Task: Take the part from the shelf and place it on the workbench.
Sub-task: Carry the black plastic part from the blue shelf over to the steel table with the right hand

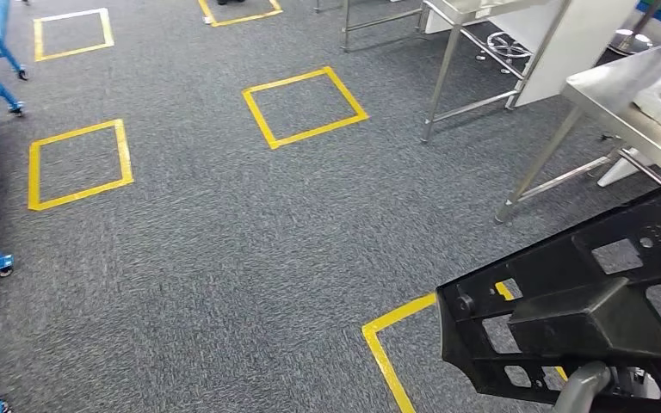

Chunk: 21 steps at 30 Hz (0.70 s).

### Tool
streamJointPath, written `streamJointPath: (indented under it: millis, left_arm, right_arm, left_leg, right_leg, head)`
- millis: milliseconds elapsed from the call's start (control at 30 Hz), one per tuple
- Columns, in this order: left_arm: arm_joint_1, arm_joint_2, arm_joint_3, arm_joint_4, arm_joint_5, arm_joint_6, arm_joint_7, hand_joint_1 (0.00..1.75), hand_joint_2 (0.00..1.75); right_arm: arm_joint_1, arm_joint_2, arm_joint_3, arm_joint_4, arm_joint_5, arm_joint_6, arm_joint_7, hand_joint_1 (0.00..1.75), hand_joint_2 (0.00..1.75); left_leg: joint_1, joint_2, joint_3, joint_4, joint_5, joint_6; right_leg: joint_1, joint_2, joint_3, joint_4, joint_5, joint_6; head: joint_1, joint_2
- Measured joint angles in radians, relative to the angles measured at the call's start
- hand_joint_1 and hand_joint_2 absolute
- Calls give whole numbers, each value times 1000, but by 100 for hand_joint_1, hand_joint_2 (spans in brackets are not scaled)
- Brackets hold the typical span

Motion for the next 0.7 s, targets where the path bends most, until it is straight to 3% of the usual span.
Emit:
streamJointPath:
  millis: [67,133,167,200,233,300,367,433,500,567,633,667,700]
  left_arm:
    - [2,0,0,0,-1,0,-2,0,0]
    - [7,0,0,0,-4,-1,-4,0,0]
    - [8,0,0,0,-6,-2,-5,0,0]
    - [7,0,0,0,-8,-4,-8,0,0]
    - [6,0,0,0,-10,-7,-12,0,0]
    - [4,0,0,0,-12,-15,-23,0,0]
    - [3,1,0,0,-7,-21,-32,0,0]
    - [-1,3,0,0,-1,-23,-39,0,0]
    - [-5,5,1,0,5,-24,-44,0,0]
    - [-5,8,3,0,12,-19,-48,0,0]
    - [-1,8,6,0,21,-9,-46,0,0]
    - [1,8,7,0,25,-1,-43,0,0]
    - [2,8,10,0,29,7,-37,0,0]
  right_arm:
    - [1,0,0,0,0,0,0,175,175]
    - [0,0,0,0,-1,0,0,175,175]
    - [1,0,-1,0,-3,2,0,175,175]
    - [1,0,-3,0,-8,5,0,175,175]
    - [2,0,-7,-1,-17,12,0,175,175]
    - [3,0,-20,-7,-42,36,0,175,175]
    - [4,0,-35,-12,-65,62,0,175,175]
    - [6,0,-47,-15,-79,84,-1,175,175]
    - [7,0,-56,-16,-90,104,-1,175,175]
    - [6,0,-60,-17,-102,124,-2,175,175]
    - [6,0,-61,-15,-112,141,-2,175,175]
    - [6,0,-62,-12,-117,150,-1,175,175]
    - [5,0,-64,-10,-121,158,-1,175,175]
  left_leg:
    - [-1,25,-2,-6,6,8]
    - [-2,54,-5,-6,6,9]
    - [-3,68,-6,-6,5,8]
    - [-3,82,-5,-6,3,6]
    - [-2,94,-2,-6,1,3]
    - [-6,113,6,-4,-5,-7]
    - [-10,129,13,-2,-11,-18]
    - [-10,146,19,-3,-15,-30]
    - [-5,114,11,27,-43,-40]
    - [-1,53,-36,137,-107,-46]
    - [0,29,-100,269,-159,-47]
    - [0,27,-116,296,-157,-46]
    - [0,25,-112,281,-134,-44]
  right_leg:
    - [0,-60,-50,105,-66,7]
    - [-4,-78,-103,220,-116,15]
    - [-7,-81,-110,238,-115,18]
    - [-9,-87,-95,214,-93,20]
    - [-11,-98,-61,154,-60,21]
    - [-9,-146,17,11,-8,16]
    - [-3,-167,46,-46,3,4]
    - [-1,-141,44,-46,6,-7]
    - [-6,-118,45,-53,11,-21]
    - [-7,-94,44,-56,16,-32]
    - [-3,-66,41,-55,17,-36]
    - [-2,-50,41,-53,17,-37]
    - [-1,-34,41,-50,17,-36]
  head:
    - [4,0]
    - [5,0]
    - [5,0]
    - [5,0]
    - [5,0]
    - [5,0]
    - [3,0]
    - [2,0]
    - [0,0]
    - [-4,0]
    - [-6,0]
    - [-6,0]
    - [-6,0]
